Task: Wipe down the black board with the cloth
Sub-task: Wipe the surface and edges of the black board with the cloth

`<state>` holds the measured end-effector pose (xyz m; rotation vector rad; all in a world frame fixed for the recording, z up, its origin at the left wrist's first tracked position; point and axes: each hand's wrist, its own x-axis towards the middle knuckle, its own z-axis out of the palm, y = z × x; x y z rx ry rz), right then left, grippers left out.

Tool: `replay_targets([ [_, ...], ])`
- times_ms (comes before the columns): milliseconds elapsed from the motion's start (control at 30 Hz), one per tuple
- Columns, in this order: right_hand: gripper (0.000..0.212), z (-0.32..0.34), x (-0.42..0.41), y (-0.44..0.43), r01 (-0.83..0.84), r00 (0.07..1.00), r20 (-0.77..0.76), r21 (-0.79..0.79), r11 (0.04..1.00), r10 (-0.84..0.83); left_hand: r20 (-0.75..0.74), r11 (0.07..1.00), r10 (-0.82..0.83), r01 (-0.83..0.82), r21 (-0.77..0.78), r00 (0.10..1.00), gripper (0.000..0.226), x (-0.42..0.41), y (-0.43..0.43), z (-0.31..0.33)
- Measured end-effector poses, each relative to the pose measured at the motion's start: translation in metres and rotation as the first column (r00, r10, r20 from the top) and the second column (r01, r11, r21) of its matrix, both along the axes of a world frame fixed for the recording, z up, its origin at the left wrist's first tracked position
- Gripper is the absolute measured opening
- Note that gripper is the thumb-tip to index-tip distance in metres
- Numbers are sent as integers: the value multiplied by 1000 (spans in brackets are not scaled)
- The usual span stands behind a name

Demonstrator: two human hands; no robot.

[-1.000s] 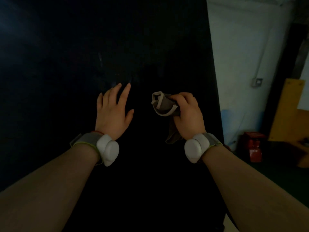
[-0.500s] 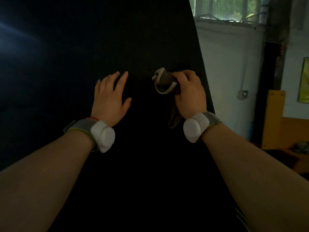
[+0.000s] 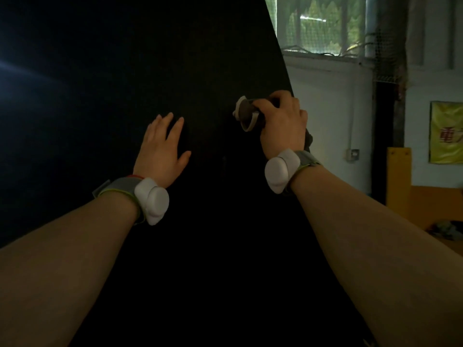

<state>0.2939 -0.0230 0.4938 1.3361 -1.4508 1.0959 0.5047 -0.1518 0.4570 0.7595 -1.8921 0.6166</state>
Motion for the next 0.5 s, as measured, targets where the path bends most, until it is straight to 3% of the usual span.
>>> replay_targets([
  [333,46,18,-7,-18,16,999,52,-91,996,-11,15,996,68,-69,49,998,79,-11,-15,-7],
  [500,47,23,-5,-36,19,987,156,63,998,-28,14,998,59,-59,33,998,77,-11,-18,-6],
])
